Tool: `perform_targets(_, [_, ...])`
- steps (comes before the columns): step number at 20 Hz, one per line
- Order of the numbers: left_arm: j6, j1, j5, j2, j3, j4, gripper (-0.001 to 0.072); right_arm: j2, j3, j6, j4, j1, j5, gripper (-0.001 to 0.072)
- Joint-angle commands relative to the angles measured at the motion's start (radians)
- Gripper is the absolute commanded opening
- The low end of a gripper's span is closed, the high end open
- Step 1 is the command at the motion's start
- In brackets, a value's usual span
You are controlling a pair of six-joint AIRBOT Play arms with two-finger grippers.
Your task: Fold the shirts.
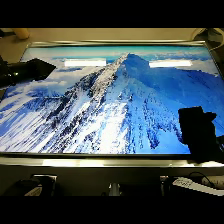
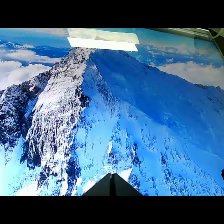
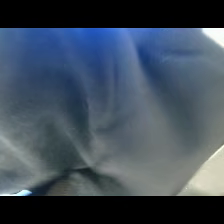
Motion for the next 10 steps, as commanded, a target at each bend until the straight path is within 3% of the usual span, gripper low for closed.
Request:
perform_targets(1, [0.001,0.000,0.001,-0.001,0.000,0.001,0.0024,0.013,0.012,-0.065,-0.051,-0.001,0.004,0.0707])
perform_targets(3, [0.004,0.000,0.002,-0.003,0.000,0.003,0.0024,0.013,0.145,-0.067,-0.129,-0.001,0.055,0.0707])
perform_targets(6, [0.002,-0.001,-0.001,-0.027,0.004,0.109,0.0020,0.013,0.447,-0.094,-0.062,0.029,0.001,0.0707])
perform_targets(8, [-0.070,-0.001,-0.060,-0.100,0.056,0.316,0.0020,0.013,0.634,-0.127,-0.011,0.152,-0.086,0.0705])
perform_targets(10, [-0.186,-0.008,-0.204,-0.209,0.126,0.575,0.0022,0.013,0.721,-0.151,0.001,0.346,-0.117,0.0689])
